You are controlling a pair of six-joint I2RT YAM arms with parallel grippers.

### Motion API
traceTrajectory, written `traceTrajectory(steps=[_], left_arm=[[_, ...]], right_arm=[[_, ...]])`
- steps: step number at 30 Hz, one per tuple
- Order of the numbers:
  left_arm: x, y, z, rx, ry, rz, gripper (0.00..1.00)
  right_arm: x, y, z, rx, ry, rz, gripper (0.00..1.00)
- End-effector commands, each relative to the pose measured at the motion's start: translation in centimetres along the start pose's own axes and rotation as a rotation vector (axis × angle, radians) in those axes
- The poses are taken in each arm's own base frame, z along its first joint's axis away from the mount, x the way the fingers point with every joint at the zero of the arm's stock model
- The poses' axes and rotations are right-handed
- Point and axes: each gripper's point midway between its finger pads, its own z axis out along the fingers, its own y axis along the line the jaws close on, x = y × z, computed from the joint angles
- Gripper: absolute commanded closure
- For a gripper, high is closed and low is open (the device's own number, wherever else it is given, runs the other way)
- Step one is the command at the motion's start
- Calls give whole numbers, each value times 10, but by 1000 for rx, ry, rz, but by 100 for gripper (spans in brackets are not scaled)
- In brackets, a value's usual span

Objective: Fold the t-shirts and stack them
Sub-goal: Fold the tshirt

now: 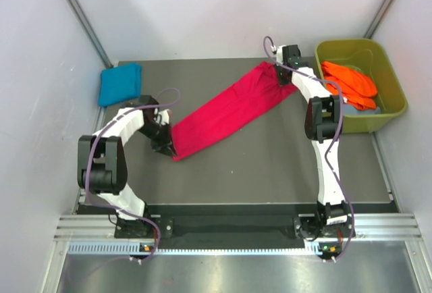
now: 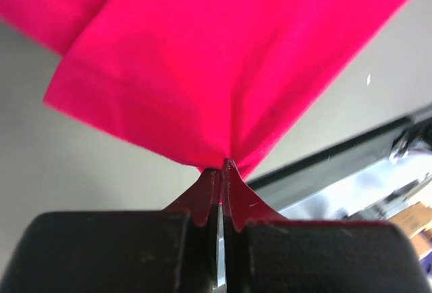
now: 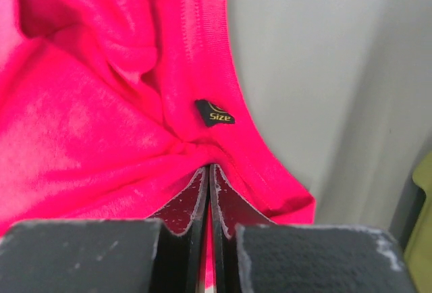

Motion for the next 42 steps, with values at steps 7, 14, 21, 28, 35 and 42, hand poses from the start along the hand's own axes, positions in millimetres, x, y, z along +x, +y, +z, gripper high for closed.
traceTrajectory(steps=[7,14,21,28,35,42], left_arm=[[36,-25,1,60,40,33,100],[33,-41,-17,110,-16,76,22],[2,-46,-42,57,-165,163,20],[-74,-15,-38,-89,-205,187,21],[-118,16,-16,-144,-118,141,28],[-129,26,4,-153,-78,141,32]], right_arm=[[-44,9,0,26,-126,12,91],[-82,-4,-76,44,-213,28,57],[-73,3,-139,-3,-206,100,55],[-2,47,-129,-192,-17,295,55],[39,59,-103,-235,95,369,57],[39,50,-72,-209,106,381,57]])
